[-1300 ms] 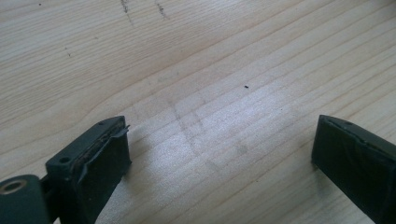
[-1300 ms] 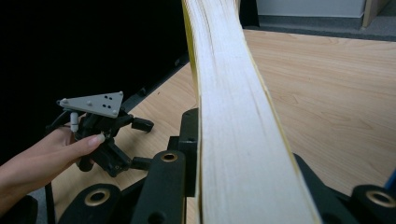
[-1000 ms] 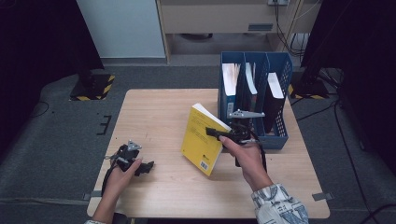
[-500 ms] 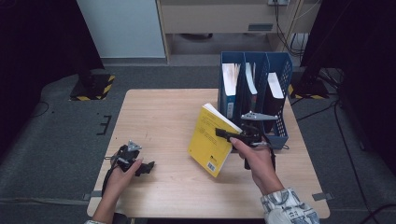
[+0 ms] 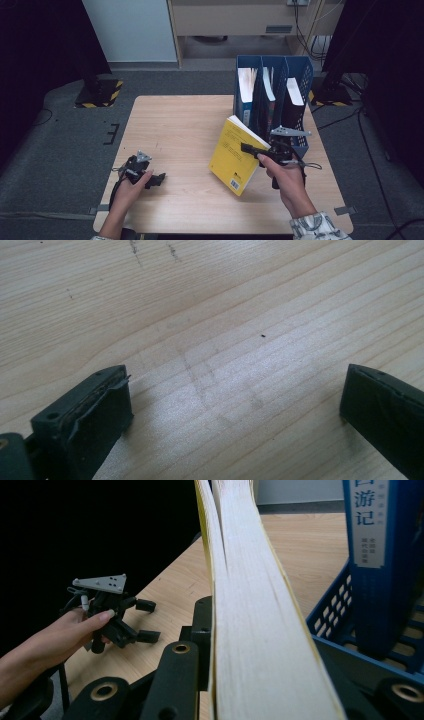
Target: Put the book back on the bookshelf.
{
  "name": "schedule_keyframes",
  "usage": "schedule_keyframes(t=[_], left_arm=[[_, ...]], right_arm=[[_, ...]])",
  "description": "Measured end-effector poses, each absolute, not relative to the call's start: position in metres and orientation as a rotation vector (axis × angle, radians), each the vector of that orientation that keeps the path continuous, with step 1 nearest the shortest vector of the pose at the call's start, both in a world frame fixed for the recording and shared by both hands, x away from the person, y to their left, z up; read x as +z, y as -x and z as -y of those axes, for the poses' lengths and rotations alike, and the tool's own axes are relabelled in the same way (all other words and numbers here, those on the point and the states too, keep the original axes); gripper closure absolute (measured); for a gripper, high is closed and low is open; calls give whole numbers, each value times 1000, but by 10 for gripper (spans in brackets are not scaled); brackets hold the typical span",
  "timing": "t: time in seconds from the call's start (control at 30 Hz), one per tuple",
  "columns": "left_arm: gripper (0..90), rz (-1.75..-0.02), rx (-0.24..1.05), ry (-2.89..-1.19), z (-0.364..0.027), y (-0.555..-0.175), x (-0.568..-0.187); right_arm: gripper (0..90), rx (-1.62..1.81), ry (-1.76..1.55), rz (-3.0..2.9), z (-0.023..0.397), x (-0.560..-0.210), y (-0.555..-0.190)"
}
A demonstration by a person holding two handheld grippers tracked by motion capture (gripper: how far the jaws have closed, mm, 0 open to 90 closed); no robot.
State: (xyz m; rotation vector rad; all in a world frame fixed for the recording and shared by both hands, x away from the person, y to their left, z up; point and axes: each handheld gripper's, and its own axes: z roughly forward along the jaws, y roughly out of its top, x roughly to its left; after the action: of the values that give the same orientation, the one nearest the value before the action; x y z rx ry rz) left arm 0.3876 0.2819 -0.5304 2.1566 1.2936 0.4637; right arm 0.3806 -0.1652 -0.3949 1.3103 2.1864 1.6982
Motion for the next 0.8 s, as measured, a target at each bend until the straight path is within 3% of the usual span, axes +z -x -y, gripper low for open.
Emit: schedule_keyframes(t=[0.8], left_arm=[[0, -1293, 466, -2153, -282, -387, -531]], right_arm=[[752, 1704, -1396, -2072, 218, -375, -372]])
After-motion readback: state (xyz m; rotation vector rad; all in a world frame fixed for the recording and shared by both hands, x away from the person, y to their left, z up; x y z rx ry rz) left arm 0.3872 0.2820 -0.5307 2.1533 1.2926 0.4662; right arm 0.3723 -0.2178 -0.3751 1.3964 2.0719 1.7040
